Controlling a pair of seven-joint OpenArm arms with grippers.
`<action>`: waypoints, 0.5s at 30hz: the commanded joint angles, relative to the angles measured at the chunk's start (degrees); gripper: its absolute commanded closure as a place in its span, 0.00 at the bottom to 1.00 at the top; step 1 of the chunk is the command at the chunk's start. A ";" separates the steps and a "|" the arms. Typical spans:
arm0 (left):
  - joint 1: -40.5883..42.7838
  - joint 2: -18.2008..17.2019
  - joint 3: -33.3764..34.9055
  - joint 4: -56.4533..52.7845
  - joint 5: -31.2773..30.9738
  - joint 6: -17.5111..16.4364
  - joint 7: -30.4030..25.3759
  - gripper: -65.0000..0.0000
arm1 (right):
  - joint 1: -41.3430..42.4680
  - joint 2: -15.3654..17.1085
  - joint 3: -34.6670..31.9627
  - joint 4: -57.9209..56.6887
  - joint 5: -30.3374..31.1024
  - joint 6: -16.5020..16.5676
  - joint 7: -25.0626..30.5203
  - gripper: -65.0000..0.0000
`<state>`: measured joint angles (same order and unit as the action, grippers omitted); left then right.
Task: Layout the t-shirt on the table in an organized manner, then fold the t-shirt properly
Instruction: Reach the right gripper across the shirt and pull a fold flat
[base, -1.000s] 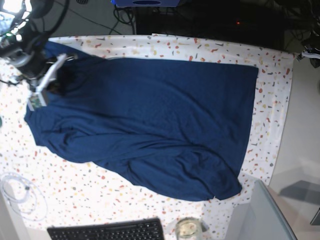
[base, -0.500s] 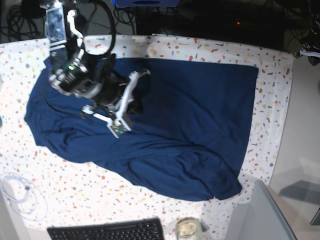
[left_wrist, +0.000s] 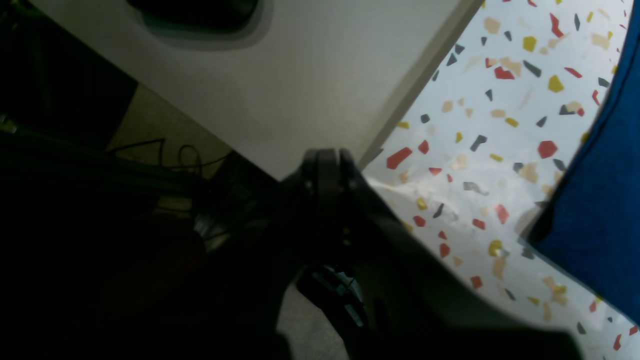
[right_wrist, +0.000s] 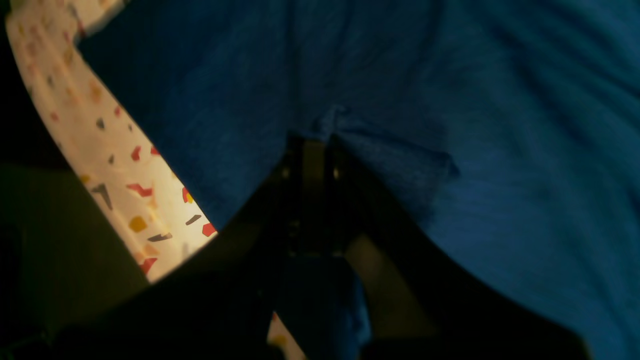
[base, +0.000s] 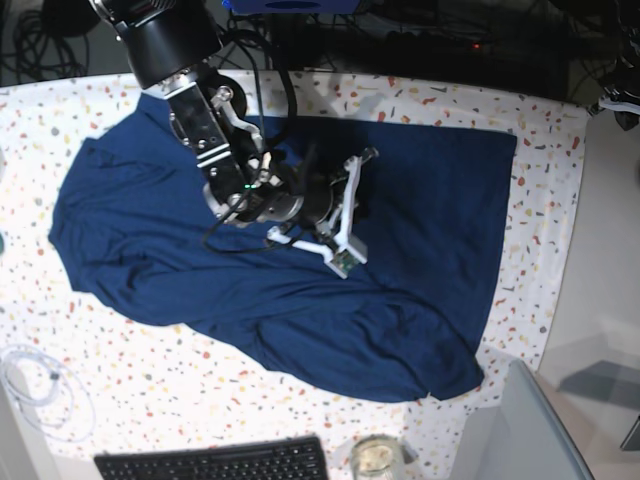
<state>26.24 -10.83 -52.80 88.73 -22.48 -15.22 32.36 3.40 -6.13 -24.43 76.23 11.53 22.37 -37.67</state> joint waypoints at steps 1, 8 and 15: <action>0.53 -0.99 -0.44 0.72 -0.07 0.06 -1.11 1.00 | 1.57 -0.86 -1.03 -0.49 0.65 0.18 2.02 1.00; 0.53 -0.82 -0.35 0.72 0.02 0.06 -1.11 1.00 | 5.96 -1.39 -9.73 -7.00 0.73 -6.15 8.09 1.00; 0.53 0.15 -0.35 0.72 0.11 0.06 -1.11 1.00 | 9.30 -1.91 -14.48 -7.96 0.73 -7.73 8.53 1.00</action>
<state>26.37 -9.85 -52.80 88.68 -22.33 -15.22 32.47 11.33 -6.98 -38.94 67.11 11.62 14.79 -30.59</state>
